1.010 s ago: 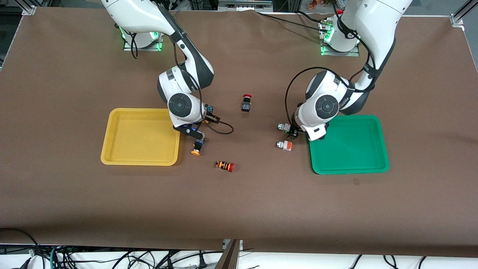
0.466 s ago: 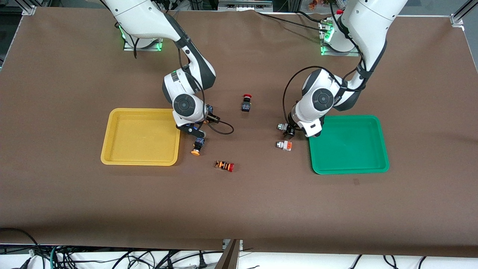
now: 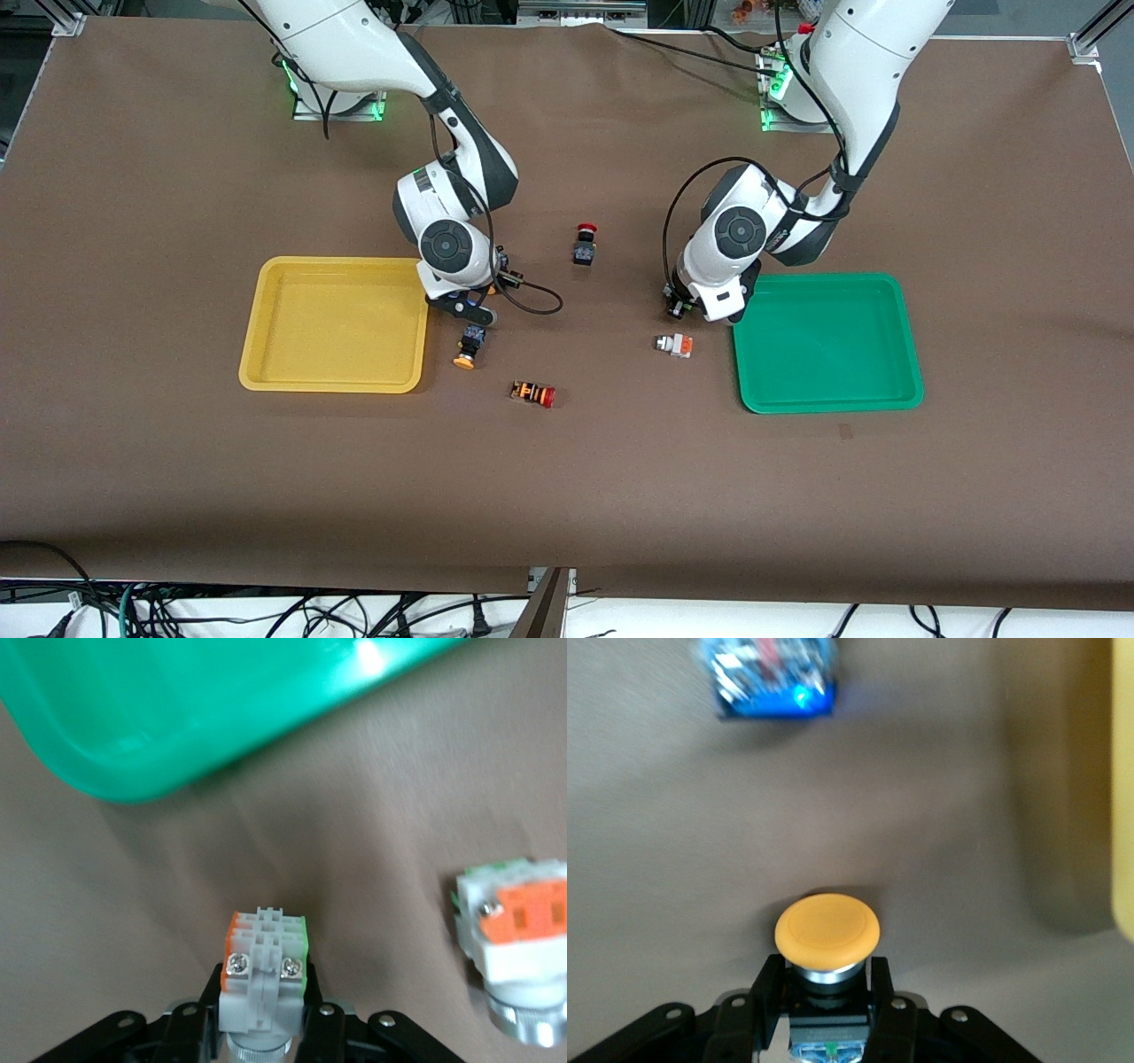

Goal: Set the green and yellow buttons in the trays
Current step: 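Carry the yellow button into the yellow tray while the left gripper carries the white button, then grasp another yellow button with the right gripper while the left gripper grasps a white one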

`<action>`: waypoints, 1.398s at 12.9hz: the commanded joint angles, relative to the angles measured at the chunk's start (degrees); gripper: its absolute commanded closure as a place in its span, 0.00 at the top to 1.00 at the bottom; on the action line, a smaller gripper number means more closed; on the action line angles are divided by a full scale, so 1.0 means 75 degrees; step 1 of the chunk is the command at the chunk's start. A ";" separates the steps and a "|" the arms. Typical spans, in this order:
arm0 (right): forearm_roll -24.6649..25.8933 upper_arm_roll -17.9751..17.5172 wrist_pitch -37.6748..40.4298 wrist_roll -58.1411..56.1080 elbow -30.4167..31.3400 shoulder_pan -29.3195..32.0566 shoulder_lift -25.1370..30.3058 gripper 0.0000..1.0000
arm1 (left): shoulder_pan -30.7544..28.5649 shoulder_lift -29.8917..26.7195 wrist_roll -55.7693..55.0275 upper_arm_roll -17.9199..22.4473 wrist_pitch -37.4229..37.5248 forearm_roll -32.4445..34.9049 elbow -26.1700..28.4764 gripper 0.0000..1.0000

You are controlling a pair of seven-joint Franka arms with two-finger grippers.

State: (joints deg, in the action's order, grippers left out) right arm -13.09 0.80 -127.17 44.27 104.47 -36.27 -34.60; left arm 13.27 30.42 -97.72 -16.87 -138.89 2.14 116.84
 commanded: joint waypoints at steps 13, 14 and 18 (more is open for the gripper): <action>-0.0083 0.2343 0.1334 -0.6665 -0.0276 0.2200 -0.0145 0.99 | -0.1852 0.0314 0.7110 0.0128 0.1352 0.1003 -0.1014 0.14; -0.0130 0.2273 0.1474 -0.6641 -0.0509 0.2118 -0.0040 0.99 | -0.1863 0.0327 0.7181 0.0128 0.1327 0.1108 -0.1048 0.53; -0.0306 0.1596 0.2191 -0.4001 -0.1869 0.1521 -0.0179 0.99 | -0.1829 -0.0048 0.7148 0.0058 0.2354 0.1098 -0.1875 1.00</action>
State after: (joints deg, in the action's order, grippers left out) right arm -14.42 15.15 -112.15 5.73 93.83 -23.10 -35.08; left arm -0.24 32.47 -44.78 -15.67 -126.41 9.18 106.52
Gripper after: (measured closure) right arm 0.004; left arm 0.300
